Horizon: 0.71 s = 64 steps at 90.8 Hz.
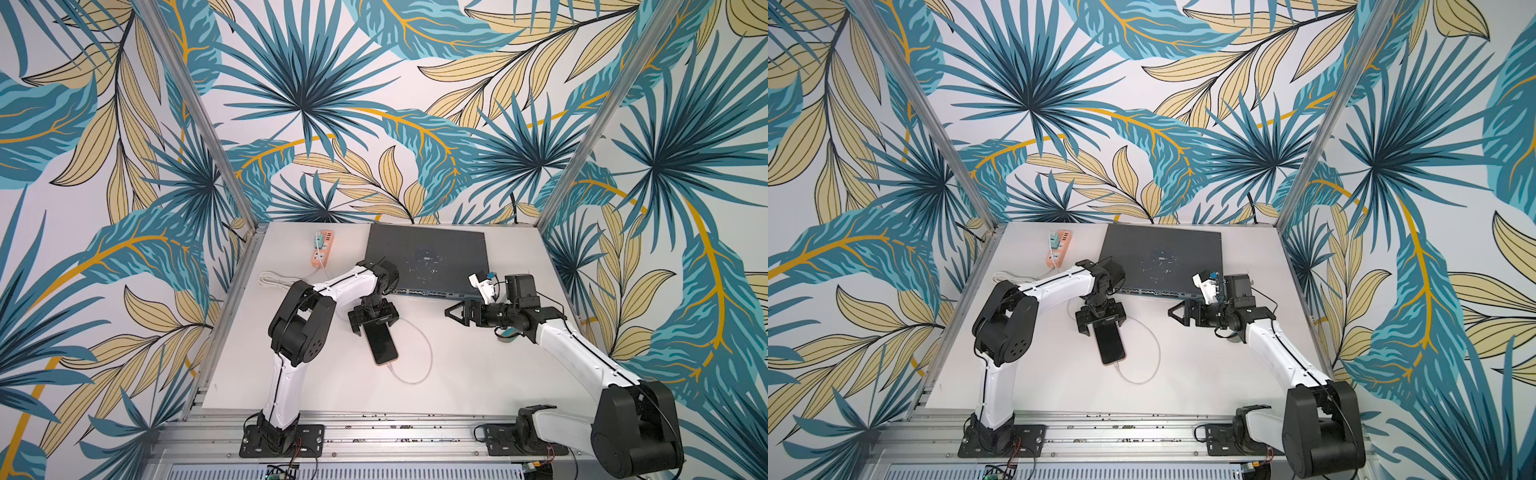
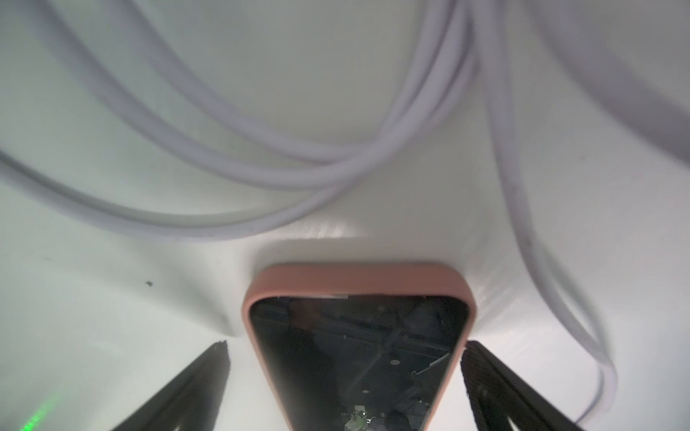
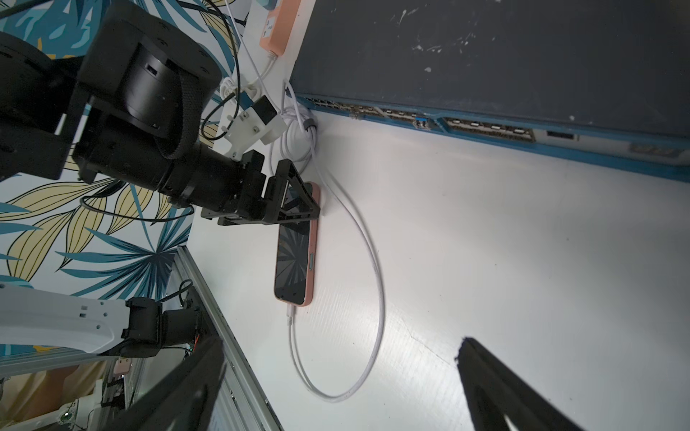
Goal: Plug the charging cable into the phone
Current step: Reset both arms
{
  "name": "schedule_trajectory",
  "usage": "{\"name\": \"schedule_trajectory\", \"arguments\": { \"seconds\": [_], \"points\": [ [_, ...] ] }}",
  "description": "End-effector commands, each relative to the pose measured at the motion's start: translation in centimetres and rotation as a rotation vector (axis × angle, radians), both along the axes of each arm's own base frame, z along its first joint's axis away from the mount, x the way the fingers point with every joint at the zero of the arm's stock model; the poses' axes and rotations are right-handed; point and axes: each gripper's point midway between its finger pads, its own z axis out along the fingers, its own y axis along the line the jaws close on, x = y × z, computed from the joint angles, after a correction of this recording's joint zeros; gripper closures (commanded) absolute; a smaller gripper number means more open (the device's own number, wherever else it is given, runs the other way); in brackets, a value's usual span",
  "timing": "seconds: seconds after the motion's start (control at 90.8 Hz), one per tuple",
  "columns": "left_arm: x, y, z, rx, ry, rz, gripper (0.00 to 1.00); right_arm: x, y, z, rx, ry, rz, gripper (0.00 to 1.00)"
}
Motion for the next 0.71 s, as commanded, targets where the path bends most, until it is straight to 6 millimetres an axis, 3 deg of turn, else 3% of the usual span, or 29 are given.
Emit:
{"name": "schedule_trajectory", "arguments": {
  "seconds": [0.0, 0.386, 0.694],
  "points": [
    [1.2, 0.4, 4.4, -0.018, -0.096, -0.016, 0.00, 1.0, 0.0, 0.9, 0.002, -0.024, -0.017, 0.00],
    [2.8, 2.8, 11.6, -0.009, -0.311, -0.126, 0.00, 2.8, -0.4, 3.6, -0.042, -0.086, -0.050, 0.00],
    [4.4, 9.3, 19.5, 0.142, -0.583, -0.182, 0.00, 6.1, -2.8, 6.9, -0.127, -0.185, -0.117, 0.00]
  ]
}}
